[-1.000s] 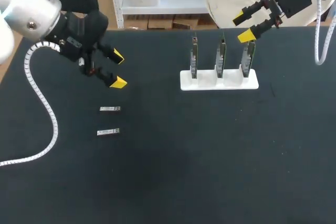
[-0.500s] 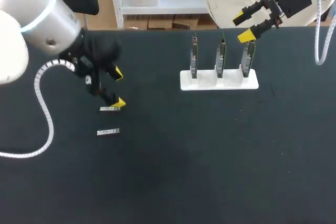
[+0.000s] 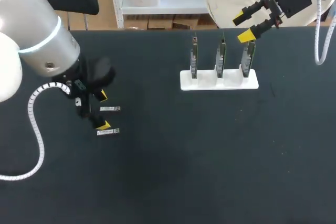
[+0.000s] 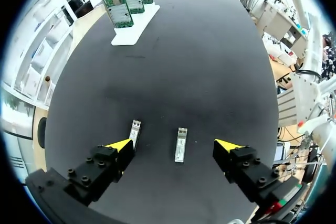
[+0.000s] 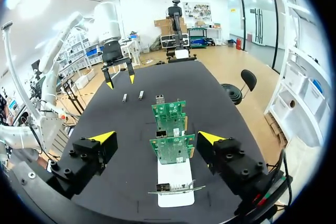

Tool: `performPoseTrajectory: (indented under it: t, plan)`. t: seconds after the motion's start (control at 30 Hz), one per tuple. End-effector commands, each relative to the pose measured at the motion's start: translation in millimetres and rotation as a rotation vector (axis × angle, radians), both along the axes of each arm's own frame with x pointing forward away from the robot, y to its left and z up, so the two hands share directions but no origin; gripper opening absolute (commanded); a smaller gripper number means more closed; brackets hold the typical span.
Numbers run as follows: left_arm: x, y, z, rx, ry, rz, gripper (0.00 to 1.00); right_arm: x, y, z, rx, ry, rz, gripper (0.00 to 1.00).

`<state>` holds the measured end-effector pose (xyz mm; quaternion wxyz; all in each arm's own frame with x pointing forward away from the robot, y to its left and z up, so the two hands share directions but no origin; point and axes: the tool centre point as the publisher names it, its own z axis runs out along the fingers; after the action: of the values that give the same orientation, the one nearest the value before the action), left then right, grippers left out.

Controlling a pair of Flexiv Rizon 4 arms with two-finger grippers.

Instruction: Pick up the optical module with the left hand, and insert it into the network port with the right hand.

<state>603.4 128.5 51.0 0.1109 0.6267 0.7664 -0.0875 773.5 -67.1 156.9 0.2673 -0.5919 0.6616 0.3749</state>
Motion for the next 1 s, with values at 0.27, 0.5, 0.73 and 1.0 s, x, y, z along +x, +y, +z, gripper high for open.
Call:
performPoseTrajectory:
  t: [0.27,0.5,0.73,1.0]
  plan:
    - [11.7,-5.3,-5.4,0.133,-0.01,-0.123,1.0,-1.4,0.3,0.1,-0.001,-0.002,-0.003,1.0]
    - [19.2,-3.4,-15.9,0.14,0.015,-0.149,1.0,-1.4,0.3,0.1,-0.001,-0.002,-0.003,1.0]
    - [22.3,-2.2,-30.8,0.17,0.019,-0.165,1.0,-1.4,0.3,0.1,-0.001,-0.002,-0.003,1.0]
    - [28.0,6.6,-31.0,0.15,0.005,-0.128,1.0,-1.4,0.3,0.1,-0.001,-0.002,-0.003,1.0]
